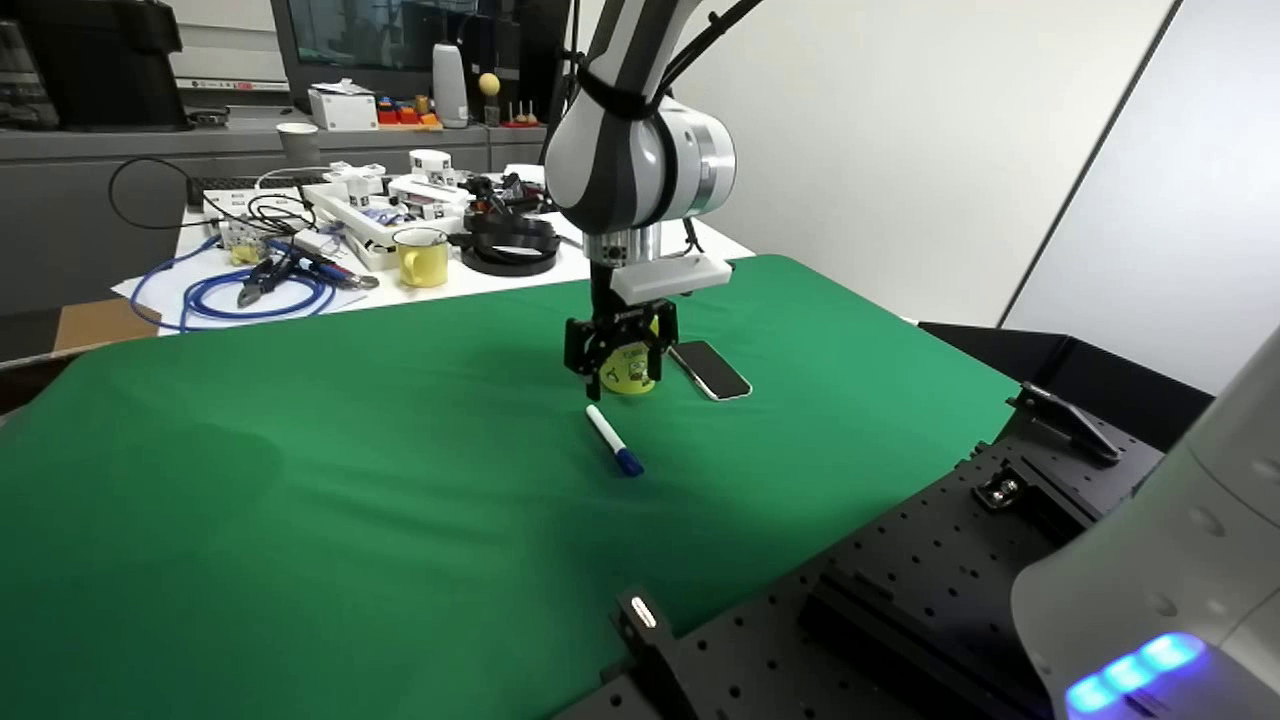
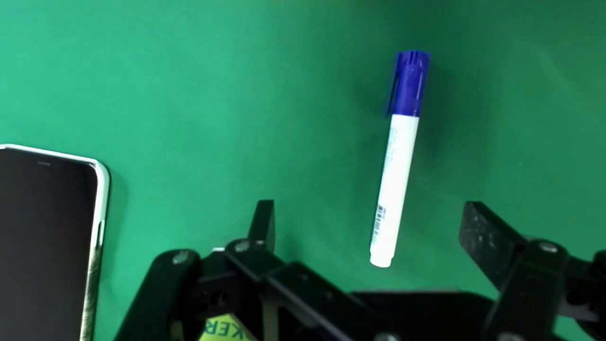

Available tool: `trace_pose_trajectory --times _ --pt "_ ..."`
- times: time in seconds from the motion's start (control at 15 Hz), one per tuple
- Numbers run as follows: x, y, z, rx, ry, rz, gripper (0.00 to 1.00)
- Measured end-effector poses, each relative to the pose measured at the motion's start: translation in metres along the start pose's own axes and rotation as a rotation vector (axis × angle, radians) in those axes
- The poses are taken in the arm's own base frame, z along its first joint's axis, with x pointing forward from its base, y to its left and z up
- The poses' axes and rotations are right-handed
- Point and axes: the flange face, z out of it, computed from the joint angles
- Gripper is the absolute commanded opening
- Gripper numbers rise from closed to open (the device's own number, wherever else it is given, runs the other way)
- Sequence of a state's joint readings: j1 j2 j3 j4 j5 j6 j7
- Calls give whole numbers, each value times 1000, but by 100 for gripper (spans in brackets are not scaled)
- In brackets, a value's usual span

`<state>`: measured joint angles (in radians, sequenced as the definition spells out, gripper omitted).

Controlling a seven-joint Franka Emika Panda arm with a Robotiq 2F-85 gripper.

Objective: Put the blue marker into the mug

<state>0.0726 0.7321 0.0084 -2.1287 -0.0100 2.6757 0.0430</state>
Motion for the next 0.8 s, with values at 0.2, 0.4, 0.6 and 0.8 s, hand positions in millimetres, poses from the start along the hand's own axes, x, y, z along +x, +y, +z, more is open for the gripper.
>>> trace_pose_trajectory --times 0.2,0.4,0.6,0.8 --pt "7 -11 12 14 -5 -1 100" --pt "8 -22 20 22 -7 -8 100" --pt "8 -31 27 20 -4 -16 100" --pt "8 -38 32 17 -7 -21 67"
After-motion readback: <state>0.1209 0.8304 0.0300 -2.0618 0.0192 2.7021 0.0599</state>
